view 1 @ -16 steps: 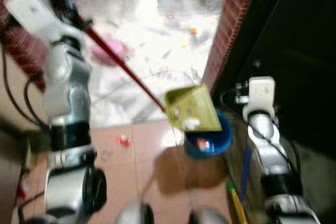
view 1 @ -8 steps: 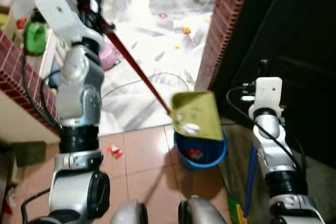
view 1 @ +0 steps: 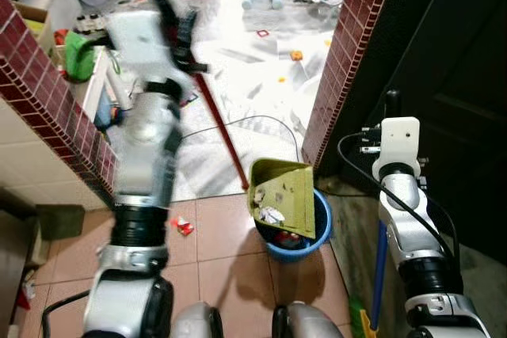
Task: Sweep floor
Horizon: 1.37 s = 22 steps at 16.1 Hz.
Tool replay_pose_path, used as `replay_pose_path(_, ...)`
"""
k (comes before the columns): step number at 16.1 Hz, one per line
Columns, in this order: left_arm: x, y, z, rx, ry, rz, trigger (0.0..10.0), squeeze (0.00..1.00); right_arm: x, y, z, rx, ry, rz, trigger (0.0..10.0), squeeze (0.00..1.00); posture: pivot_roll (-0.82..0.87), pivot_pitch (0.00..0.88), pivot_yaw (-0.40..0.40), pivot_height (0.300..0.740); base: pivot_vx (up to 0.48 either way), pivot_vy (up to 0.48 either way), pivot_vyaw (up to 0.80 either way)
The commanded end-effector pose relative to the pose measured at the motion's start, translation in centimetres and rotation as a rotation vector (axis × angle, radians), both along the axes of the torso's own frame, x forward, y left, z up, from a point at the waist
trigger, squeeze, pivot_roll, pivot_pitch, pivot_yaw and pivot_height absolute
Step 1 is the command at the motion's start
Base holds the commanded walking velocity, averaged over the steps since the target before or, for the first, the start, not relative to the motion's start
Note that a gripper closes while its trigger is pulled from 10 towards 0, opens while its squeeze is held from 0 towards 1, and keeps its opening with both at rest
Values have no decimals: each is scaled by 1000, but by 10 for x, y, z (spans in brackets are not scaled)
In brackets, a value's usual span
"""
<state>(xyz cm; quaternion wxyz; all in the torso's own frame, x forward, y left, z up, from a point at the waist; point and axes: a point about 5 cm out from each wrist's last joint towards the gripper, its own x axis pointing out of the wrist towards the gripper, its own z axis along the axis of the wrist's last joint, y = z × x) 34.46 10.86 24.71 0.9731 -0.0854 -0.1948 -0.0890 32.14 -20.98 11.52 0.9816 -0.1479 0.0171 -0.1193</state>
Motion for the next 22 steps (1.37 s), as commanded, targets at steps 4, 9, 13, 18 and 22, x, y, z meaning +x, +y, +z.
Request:
replay_pose_path(4, -14, -57, 27, 225, -206, -224, 10000, 0, 3, 0, 10, -21, -48, 0, 10000, 0, -77, 95, 34, 740, 0, 0, 0)
replay_pose_path(9, -69, -120, 34, 640, -528, -593, 10000, 0, 4, 1, 9, -17, -47, -1, 10000, 0, -67, 101, 36, 740, 0, 0, 0)
replay_pose_path(13, -98, -138, 23, 731, -619, -711, 10000, 0, 5, 4, 10, -16, -47, 5, 10000, 0, -66, 107, 31, 740, 0, 0, 0)
replay_pose_path(18, -94, -135, 23, 656, -528, -697, 10000, 0, 6, 4, 11, -20, -48, 13, 10000, 0, -63, 106, 24, 740, 0, 0, 0)
replay_pose_path(22, -89, -132, 24, 627, -481, -687, 10000, 0, 6, 5, 10, -19, -44, 15, 10000, 0, -65, 103, 25, 740, 0, 0, 0)
